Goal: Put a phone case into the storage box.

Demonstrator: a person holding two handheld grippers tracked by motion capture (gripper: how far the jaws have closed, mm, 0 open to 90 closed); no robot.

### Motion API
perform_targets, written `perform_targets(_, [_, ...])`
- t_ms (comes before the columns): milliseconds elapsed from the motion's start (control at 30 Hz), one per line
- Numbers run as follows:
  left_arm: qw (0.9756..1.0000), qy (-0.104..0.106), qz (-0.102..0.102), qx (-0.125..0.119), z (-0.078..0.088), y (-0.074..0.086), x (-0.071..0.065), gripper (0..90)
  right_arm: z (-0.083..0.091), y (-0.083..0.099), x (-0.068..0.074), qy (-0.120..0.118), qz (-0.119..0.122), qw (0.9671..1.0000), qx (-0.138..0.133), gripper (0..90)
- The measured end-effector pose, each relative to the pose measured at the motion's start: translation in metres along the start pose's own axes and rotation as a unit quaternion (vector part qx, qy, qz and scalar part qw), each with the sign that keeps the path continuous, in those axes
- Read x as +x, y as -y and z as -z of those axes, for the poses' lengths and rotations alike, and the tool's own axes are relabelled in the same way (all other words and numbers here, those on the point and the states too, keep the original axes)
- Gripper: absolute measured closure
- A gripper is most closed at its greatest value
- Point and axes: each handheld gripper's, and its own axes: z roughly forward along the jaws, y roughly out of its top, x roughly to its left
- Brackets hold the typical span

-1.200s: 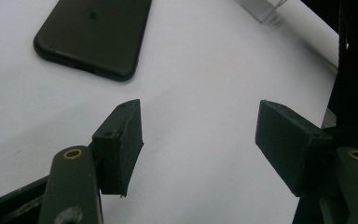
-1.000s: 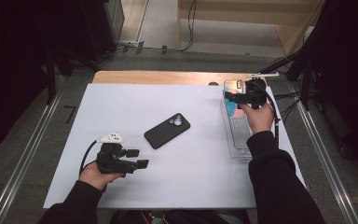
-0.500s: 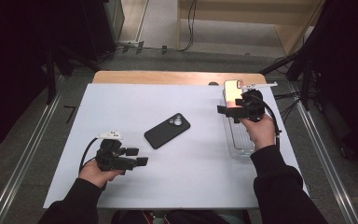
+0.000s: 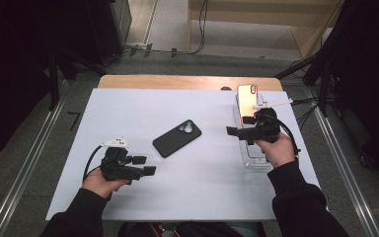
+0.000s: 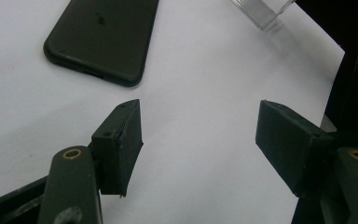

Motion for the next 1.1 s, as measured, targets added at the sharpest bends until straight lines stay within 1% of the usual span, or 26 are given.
perform_targets(100, [1.0, -0.001, -0.001, 0.0, 0.0, 0.0, 0.0, 31.6, 0.001, 0.006, 0.005, -0.02, 0.01, 0.9997, 0.008, 12.5])
perform_targets(200, [1.0, -0.002, -0.001, -0.001, 0.0, 0.0, 0.001, 31.7, 0.001, 0.011, 0.01, -0.028, 0.026, 0.9992, 0.013, 14.5])
perform_targets(467, [1.0, -0.002, -0.002, -0.003, 0.001, 0.0, 0.001, 31.6, 0.002, 0.025, 0.024, -0.055, 0.042, 0.9974, 0.019, 15.0])
perform_targets(533, [1.0, -0.002, -0.002, -0.003, 0.002, 0.0, 0.001, 31.6, 0.002, 0.029, 0.027, -0.059, 0.046, 0.9969, 0.023, 15.5])
perform_targets(567, [1.0, -0.002, -0.002, -0.004, 0.002, 0.0, 0.001, 31.6, 0.002, 0.031, 0.028, -0.061, 0.049, 0.9966, 0.025, 18.2])
perform_targets(600, [1.0, -0.002, -0.002, -0.004, 0.002, 0.0, 0.001, 31.6, 0.002, 0.033, 0.029, -0.06, 0.051, 0.9965, 0.027, 18.6])
perform_targets(733, [1.0, -0.003, -0.002, -0.004, 0.002, 0.0, 0.001, 31.6, 0.003, 0.04, 0.032, -0.064, 0.057, 0.9957, 0.034, 18.8])
perform_targets(900, [1.0, -0.002, -0.003, -0.005, 0.003, 0.0, 0.001, 31.6, 0.003, 0.048, 0.036, -0.073, 0.057, 0.9948, 0.042, 19.1])
perform_targets(1100, [0.9999, -0.003, -0.006, -0.009, 0.004, 0.0, 0.0, 31.6, 0.002, 0.056, 0.041, -0.08, 0.069, 0.9933, 0.048, 19.1])
